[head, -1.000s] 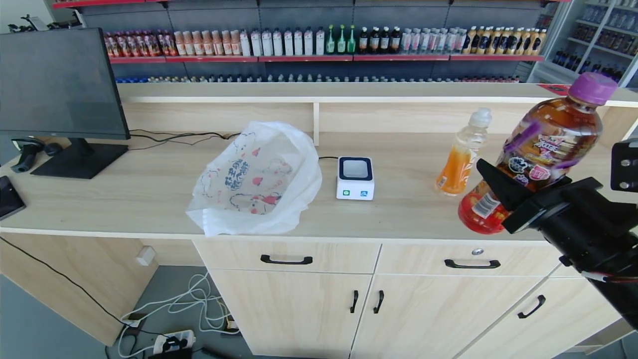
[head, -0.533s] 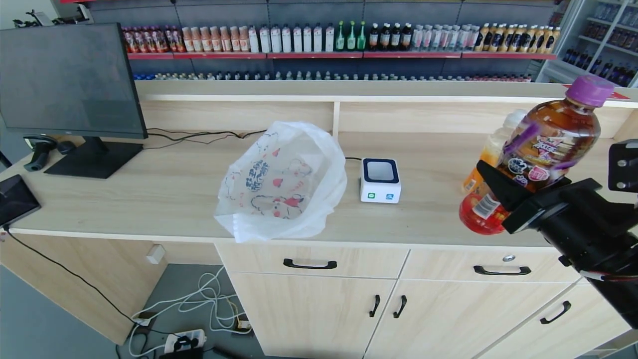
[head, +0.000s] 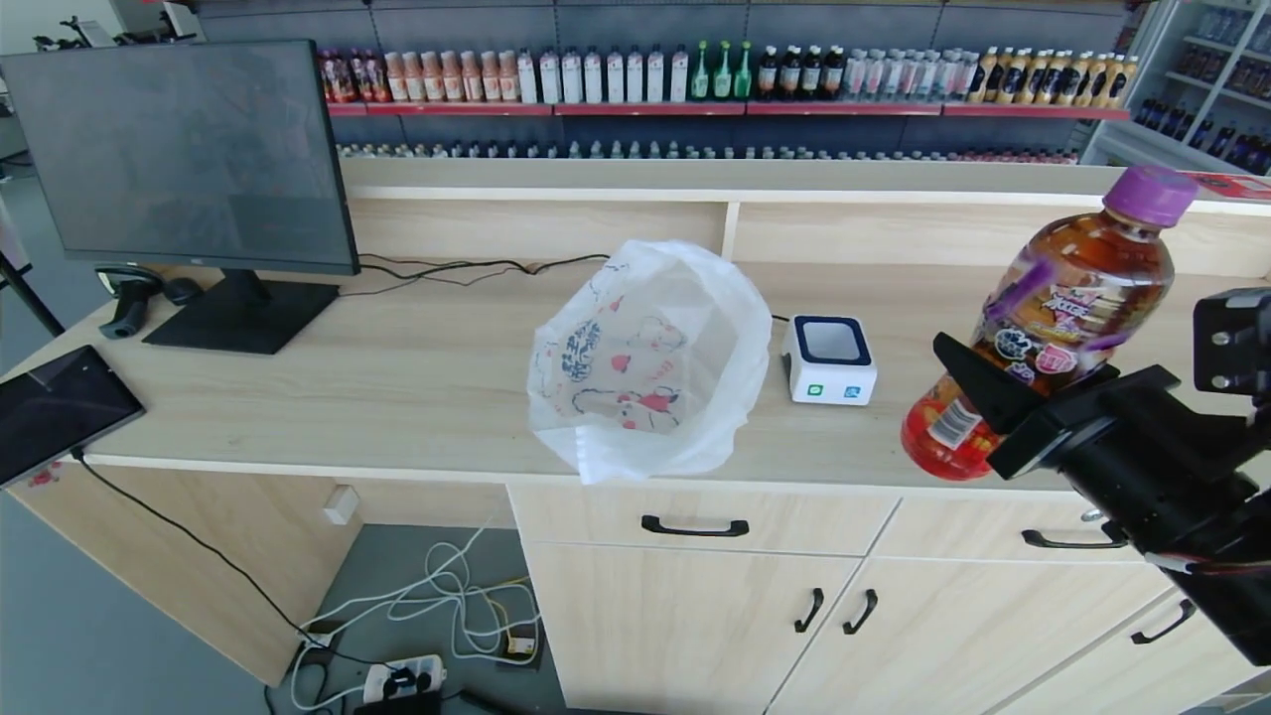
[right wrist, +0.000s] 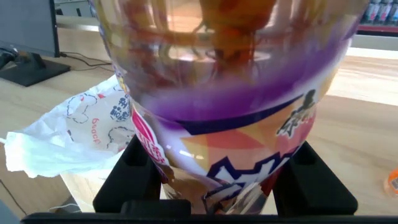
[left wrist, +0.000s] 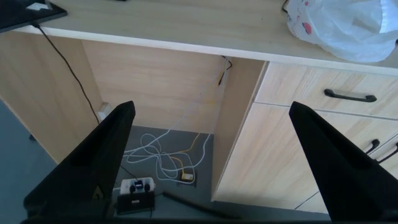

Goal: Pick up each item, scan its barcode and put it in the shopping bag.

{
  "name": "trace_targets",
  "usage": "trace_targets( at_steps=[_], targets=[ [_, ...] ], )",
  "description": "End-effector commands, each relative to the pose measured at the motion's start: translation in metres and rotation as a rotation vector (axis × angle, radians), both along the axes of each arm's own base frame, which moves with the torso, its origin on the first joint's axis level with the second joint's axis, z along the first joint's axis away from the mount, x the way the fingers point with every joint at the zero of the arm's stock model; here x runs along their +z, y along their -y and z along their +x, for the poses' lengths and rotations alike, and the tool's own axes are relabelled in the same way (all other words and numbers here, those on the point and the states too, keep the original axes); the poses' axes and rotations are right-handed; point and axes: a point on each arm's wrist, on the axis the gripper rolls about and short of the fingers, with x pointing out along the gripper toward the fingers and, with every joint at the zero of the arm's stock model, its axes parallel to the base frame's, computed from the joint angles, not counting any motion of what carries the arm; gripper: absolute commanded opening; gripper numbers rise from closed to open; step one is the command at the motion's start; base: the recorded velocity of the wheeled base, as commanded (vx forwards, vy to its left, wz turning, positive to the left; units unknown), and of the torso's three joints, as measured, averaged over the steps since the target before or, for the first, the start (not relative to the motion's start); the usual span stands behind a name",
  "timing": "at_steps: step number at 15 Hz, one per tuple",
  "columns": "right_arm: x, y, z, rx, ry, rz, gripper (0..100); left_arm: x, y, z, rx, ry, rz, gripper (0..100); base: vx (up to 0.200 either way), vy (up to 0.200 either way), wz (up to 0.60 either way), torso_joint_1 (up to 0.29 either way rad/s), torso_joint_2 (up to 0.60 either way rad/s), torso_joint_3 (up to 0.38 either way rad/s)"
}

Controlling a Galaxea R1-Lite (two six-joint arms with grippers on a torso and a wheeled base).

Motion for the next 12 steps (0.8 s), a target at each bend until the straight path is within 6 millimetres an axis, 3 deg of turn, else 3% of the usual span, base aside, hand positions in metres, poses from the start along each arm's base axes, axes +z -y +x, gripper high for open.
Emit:
trace_targets(
  at_steps=[1,5,8,12],
  targets=[
    [-0.001,-0.003,0.001,0.007,-0.003,-0.001,0,0.000,0.000,0.000,0.001,0.001,0.000,100,0.000,0.000,0.60,0.002,0.00,0.002],
    [0.002,-0.004,0.003,0.007,0.010,0.004,0,0.000,0.000,0.000,0.001,0.001,0.000,100,0.000,0.000,0.60,0.004,0.00,0.002],
    [0.018,-0.008,0.015,0.006,0.075,0.027,0,0.000,0.000,0.000,0.001,0.001,0.000,100,0.000,0.000,0.00,0.000,0.00,0.000],
    [0.020,-0.020,0.027,0.032,0.083,0.032,0,0.000,0.000,0.000,0.001,0.001,0.000,100,0.000,0.000,0.00,0.000,0.00,0.000]
  ],
)
